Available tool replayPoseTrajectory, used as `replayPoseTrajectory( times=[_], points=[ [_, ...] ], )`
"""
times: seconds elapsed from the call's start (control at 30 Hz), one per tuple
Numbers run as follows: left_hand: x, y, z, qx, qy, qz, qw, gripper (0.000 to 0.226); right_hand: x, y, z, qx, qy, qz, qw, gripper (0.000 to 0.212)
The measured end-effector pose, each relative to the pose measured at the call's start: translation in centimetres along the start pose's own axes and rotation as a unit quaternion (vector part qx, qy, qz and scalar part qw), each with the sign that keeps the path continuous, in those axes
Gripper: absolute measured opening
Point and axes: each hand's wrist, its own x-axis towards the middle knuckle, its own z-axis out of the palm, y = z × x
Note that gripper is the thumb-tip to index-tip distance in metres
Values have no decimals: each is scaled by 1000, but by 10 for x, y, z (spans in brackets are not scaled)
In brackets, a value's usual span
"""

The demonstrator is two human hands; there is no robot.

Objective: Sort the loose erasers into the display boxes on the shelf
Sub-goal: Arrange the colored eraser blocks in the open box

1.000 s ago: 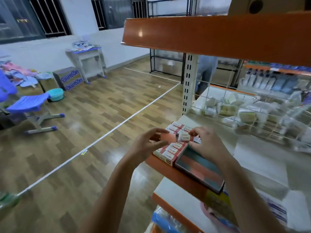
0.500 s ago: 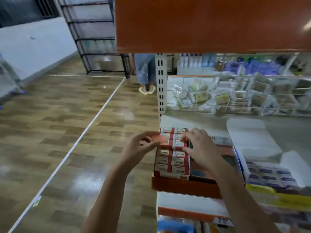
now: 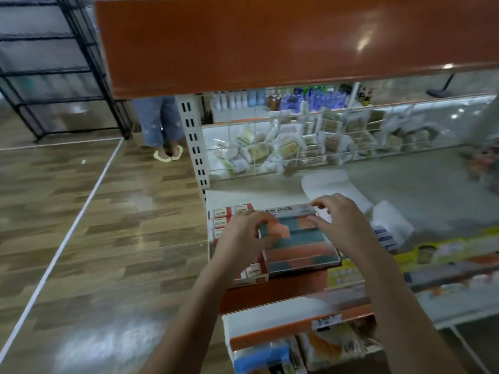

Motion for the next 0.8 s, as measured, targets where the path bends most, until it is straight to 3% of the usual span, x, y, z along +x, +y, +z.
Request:
replayPoseTrajectory(
  times=[0.2,0.37,0.8],
  points=[
    [20,33,43,120,-13,9,993,34,-13,28,-8,-42,-70,100,992,29],
    [28,42,70,178,-17,10,984,32,-17,35,-4,-35,-78,87,993,18],
    [40,47,81,244,-48,3,969,31,-23,35,-8,-23,-99,61,993,25]
  ],
)
